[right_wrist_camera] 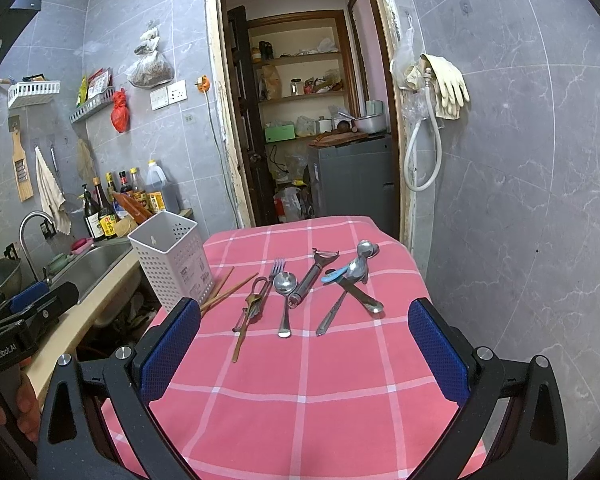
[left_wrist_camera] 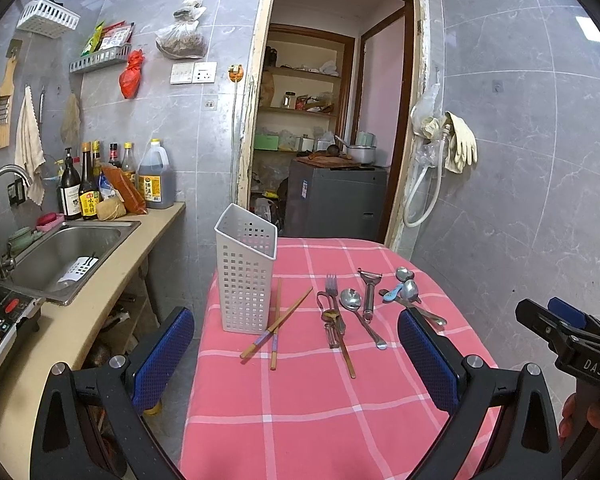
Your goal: Organize utensils
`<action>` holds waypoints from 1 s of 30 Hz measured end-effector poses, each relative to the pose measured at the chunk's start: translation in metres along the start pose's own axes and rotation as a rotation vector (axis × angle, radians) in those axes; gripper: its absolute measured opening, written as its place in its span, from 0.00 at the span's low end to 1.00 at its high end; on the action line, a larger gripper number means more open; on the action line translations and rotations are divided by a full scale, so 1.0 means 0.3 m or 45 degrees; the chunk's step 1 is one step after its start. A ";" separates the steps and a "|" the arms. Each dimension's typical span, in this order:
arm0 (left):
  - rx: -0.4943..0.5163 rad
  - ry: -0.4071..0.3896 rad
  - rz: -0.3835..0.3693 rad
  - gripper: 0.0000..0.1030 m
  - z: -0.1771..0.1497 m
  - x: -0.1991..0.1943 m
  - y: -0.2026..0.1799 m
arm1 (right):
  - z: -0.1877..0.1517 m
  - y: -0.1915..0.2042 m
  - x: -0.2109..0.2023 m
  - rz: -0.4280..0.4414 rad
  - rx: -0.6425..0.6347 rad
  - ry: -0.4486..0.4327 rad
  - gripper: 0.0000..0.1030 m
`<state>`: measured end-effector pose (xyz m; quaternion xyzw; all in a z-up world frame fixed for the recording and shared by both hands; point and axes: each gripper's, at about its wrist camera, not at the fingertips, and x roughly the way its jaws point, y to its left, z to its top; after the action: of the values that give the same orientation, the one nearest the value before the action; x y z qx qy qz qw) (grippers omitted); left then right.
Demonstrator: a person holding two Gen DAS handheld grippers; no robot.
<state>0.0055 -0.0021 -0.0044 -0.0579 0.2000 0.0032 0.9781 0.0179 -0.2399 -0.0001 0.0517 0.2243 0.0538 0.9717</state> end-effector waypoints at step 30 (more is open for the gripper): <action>0.004 0.020 0.000 1.00 -0.009 0.013 -0.002 | -0.015 -0.011 0.012 -0.003 0.008 0.009 0.99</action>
<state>0.0080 -0.0029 -0.0085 -0.0563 0.2075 0.0026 0.9766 0.0194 -0.2425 -0.0060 0.0543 0.2281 0.0521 0.9707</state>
